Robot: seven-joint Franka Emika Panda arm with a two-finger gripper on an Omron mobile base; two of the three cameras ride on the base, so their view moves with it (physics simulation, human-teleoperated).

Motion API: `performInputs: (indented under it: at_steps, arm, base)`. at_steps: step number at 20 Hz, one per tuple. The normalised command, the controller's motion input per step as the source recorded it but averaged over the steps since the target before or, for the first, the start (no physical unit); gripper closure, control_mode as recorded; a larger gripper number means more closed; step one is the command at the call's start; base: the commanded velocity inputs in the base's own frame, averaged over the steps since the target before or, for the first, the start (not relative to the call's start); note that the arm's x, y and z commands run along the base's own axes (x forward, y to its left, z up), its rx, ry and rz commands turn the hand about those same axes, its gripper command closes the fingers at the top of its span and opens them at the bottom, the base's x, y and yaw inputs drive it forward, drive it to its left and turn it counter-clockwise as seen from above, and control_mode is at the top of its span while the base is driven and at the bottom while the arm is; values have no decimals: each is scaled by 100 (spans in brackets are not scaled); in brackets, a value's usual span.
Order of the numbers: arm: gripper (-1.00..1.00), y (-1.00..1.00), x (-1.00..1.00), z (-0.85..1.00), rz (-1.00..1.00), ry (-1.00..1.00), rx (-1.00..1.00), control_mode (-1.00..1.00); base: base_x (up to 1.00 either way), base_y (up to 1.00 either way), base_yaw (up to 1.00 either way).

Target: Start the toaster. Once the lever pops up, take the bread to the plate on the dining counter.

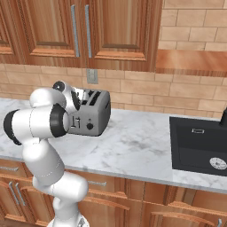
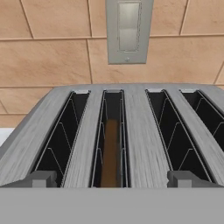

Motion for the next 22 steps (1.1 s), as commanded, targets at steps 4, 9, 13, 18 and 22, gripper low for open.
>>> performInputs:
  at_steps: [4,9,13,18,22]
  arm:
    - [-100,0,0,0,0,0,0,-100]
    - [-100,0,0,0,0,0,0,-100]
    - [-100,0,0,0,0,0,0,-100]
    - [-100,0,0,0,0,0,0,-100]
    - [-100,0,0,0,0,0,0,-100]
  base:
    - [0,0,0]
    - [0,0,0]
    - [0,0,0]
    - [0,0,0]
    - [0,0,0]
